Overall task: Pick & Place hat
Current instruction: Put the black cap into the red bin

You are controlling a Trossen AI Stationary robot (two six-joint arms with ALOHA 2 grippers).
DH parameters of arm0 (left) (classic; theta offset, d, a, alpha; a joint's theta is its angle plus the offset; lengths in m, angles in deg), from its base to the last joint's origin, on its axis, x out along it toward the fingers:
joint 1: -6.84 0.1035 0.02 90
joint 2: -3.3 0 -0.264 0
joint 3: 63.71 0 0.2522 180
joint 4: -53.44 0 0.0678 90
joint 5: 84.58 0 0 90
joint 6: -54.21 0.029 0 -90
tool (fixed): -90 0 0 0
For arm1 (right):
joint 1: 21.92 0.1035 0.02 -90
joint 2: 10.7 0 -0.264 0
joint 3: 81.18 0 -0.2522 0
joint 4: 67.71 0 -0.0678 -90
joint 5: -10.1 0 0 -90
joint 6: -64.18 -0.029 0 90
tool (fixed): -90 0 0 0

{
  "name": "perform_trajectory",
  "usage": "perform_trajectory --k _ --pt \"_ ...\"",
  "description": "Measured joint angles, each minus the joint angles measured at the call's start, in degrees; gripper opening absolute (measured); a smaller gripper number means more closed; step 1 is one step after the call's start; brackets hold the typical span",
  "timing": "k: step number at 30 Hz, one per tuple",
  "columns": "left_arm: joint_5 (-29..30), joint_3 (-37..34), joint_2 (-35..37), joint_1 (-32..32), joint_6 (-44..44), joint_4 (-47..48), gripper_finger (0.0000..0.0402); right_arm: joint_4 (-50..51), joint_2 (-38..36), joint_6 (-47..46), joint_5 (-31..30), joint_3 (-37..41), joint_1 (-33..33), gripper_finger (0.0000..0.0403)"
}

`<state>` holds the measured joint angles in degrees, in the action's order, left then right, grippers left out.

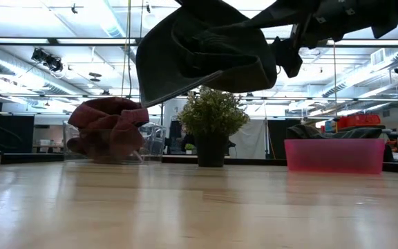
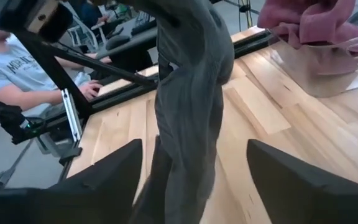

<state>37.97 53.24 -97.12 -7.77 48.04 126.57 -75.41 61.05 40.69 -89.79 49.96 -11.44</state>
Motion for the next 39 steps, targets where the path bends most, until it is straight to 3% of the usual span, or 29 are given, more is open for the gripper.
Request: perform_trajectory --k 5,11,12,18,31,35,39 --pt "0.00 0.00 0.00 0.00 0.02 -0.26 0.0018 -3.24 0.85 0.02 0.02 0.00 0.00 0.0212" --pt "0.00 0.00 0.00 0.00 0.92 -1.46 0.0018 -3.48 0.85 0.44 -0.13 0.00 -0.07 0.0035" --pt "-0.02 0.00 0.00 0.02 0.94 -1.88 0.0019 -3.44 0.85 0.91 -0.22 0.00 -0.06 0.0021" --pt "0.02 0.00 0.00 -0.73 1.50 -2.55 0.0047 0.27 0.85 0.57 -6.63 0.00 -0.07 0.0016" --pt "1.28 0.02 0.00 -4.99 2.59 -2.20 0.0169 9.12 -4.79 2.58 -18.29 0.00 0.84 0.0016" --pt "1.32 0.02 0.00 -5.93 2.34 -0.88 0.0189 16.67 -9.16 3.20 -20.99 -2.73 2.68 0.0016" --pt "1.29 0.02 0.00 -6.32 2.11 0.26 0.0194 31.00 -12.03 3.80 -27.09 -9.29 6.59 0.0016"
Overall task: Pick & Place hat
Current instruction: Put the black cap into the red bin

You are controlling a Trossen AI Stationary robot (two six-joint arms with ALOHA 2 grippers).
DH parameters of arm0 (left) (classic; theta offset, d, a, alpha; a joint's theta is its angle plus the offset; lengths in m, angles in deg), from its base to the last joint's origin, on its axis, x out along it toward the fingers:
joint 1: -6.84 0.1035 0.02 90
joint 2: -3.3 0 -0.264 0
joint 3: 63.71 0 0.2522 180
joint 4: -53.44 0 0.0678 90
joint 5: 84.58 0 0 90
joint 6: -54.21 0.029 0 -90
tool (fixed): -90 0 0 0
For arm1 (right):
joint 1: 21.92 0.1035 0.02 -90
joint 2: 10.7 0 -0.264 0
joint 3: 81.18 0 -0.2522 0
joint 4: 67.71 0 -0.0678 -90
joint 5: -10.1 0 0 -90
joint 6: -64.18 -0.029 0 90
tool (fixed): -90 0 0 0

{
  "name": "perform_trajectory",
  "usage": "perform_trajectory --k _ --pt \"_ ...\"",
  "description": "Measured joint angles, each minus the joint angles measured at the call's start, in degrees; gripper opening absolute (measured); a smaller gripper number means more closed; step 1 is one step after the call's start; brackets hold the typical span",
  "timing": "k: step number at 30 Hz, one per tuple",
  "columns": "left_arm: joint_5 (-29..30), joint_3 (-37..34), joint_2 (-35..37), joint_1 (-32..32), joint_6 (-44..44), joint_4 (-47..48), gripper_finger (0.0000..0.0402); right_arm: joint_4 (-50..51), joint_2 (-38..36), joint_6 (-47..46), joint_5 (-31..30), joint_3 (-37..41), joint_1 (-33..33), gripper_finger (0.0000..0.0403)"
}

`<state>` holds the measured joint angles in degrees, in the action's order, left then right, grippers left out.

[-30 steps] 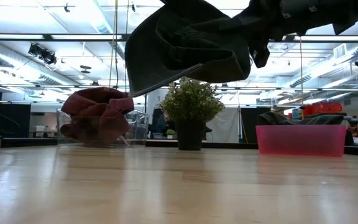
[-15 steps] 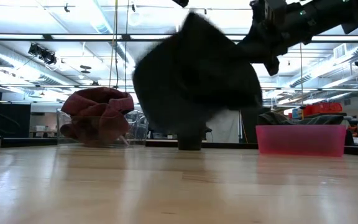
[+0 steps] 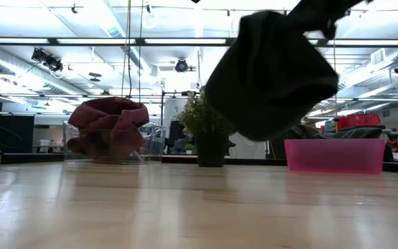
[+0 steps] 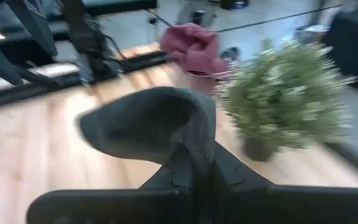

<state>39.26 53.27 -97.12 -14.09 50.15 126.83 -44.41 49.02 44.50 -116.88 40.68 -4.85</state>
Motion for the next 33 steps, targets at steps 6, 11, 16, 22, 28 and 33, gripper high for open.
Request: perform_trajectory --k 6,11,16,22,28,33 --pt "0.04 0.00 0.00 0.09 -1.27 1.94 0.0194 24.43 -0.47 -1.06 -14.91 -12.83 5.04 0.0016" --pt "0.01 0.00 0.00 0.02 -1.37 1.91 0.0194 37.55 -0.47 -0.40 -21.97 -20.88 4.23 0.0016" --pt "-1.21 0.00 0.00 0.07 -2.80 2.04 0.0194 46.52 -0.47 -0.27 -25.93 -26.13 -0.16 0.0016" --pt "-1.77 0.00 0.00 0.04 -4.34 2.08 0.0194 51.90 -0.47 1.62 -26.91 -27.61 -9.87 0.0016" --pt "-3.67 0.00 0.00 0.04 -5.85 3.12 0.0194 54.51 -0.45 5.63 -26.46 -27.61 -20.89 0.0016" --pt "-4.33 0.00 0.00 -0.22 -6.33 3.35 0.0194 54.04 -0.45 10.16 -25.35 -27.61 -28.99 0.0016"
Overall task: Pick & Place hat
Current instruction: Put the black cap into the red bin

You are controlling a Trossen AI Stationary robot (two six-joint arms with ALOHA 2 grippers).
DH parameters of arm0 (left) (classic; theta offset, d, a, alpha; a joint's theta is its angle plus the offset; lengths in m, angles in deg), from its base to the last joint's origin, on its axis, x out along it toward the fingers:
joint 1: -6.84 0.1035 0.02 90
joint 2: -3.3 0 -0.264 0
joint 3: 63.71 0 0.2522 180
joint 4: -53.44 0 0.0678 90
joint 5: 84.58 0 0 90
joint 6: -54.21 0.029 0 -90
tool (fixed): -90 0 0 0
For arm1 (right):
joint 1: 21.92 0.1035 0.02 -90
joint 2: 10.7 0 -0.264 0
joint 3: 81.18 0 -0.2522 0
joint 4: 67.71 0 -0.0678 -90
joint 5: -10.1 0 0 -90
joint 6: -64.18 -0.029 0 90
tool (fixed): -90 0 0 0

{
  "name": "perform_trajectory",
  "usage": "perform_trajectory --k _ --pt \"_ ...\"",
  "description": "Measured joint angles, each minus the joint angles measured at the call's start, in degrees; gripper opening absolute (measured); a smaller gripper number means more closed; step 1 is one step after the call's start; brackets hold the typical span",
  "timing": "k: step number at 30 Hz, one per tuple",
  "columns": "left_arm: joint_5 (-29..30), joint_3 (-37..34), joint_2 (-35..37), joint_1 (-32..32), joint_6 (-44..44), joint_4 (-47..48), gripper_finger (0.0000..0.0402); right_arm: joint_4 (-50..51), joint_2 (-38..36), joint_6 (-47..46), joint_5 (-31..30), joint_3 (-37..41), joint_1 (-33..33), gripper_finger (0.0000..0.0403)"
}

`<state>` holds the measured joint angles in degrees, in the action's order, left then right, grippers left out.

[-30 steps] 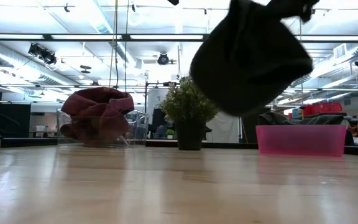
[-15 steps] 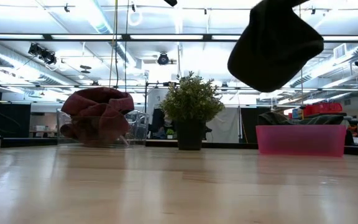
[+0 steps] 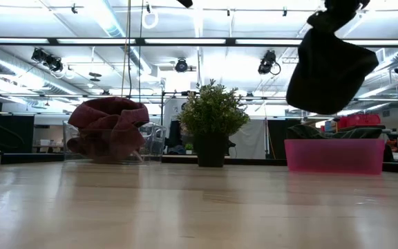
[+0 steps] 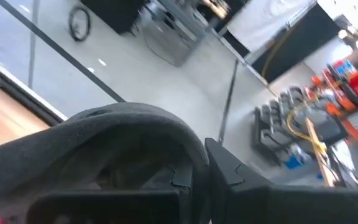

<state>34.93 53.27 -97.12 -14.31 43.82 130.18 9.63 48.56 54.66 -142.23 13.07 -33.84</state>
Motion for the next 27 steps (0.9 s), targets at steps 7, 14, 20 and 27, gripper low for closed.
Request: perform_trajectory --k 7,14,20,27 --pt "0.00 0.00 0.00 -0.83 0.04 -0.01 0.0195 -5.99 0.52 6.94 3.64 3.55 -9.54 0.0016" --pt "-0.04 0.00 0.00 -1.28 -0.15 0.00 0.0194 -11.85 3.53 9.78 9.65 8.90 -17.79 0.0016" --pt "-0.07 0.00 0.00 -1.71 -0.79 0.36 0.0194 -11.49 6.98 9.32 12.72 11.52 -23.07 0.0016" --pt "-0.02 -0.02 0.00 -1.68 -0.92 0.92 0.0194 -10.48 9.29 9.30 13.91 11.80 -24.46 0.0016"
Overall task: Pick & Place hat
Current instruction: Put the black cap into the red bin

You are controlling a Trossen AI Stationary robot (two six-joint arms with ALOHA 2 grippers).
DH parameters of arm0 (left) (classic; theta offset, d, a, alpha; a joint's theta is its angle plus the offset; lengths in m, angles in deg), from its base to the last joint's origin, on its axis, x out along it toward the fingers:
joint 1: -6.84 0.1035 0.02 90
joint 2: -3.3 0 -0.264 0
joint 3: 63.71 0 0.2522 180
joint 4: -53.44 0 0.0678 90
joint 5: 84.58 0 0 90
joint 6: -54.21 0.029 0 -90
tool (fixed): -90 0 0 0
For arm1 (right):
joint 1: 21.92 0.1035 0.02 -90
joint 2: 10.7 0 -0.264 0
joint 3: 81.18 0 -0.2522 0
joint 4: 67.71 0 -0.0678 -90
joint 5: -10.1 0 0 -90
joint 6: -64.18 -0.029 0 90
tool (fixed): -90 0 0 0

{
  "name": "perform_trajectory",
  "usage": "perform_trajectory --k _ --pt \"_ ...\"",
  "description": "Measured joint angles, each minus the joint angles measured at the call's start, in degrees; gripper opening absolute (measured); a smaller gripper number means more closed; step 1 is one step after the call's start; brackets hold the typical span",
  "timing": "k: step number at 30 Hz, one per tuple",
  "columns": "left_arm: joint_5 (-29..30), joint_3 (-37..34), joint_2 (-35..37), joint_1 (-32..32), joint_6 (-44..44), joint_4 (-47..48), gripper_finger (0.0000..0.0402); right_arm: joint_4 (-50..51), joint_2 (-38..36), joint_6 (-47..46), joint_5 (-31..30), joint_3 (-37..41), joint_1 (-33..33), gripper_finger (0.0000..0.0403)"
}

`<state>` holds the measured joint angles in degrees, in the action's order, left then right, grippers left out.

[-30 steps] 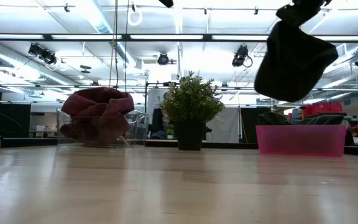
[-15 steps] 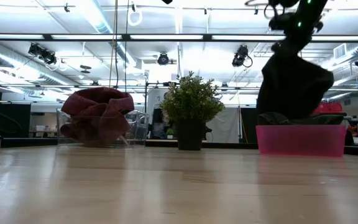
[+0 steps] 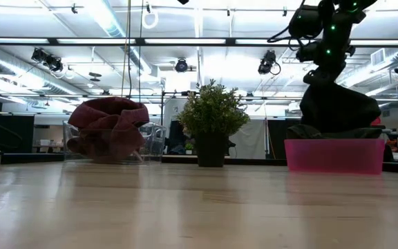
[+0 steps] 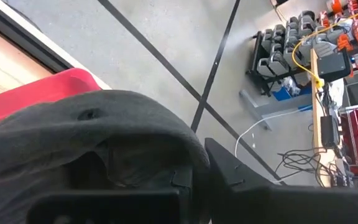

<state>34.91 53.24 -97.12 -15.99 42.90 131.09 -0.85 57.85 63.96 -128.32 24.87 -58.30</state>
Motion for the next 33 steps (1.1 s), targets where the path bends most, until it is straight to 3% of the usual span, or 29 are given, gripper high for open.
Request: perform_trajectory --k 9,20,33 --pt "0.71 0.00 0.00 0.00 0.11 0.00 0.0194 -0.53 2.94 -4.14 6.36 0.00 0.10 0.0016" --pt "0.79 0.00 0.00 -0.55 -0.06 0.04 0.0194 -2.25 9.55 -13.81 9.98 0.00 0.25 0.0016" --pt "0.90 0.00 0.00 -1.22 -0.28 0.33 0.0194 -1.58 10.12 -23.00 14.84 0.48 4.03 0.0016"
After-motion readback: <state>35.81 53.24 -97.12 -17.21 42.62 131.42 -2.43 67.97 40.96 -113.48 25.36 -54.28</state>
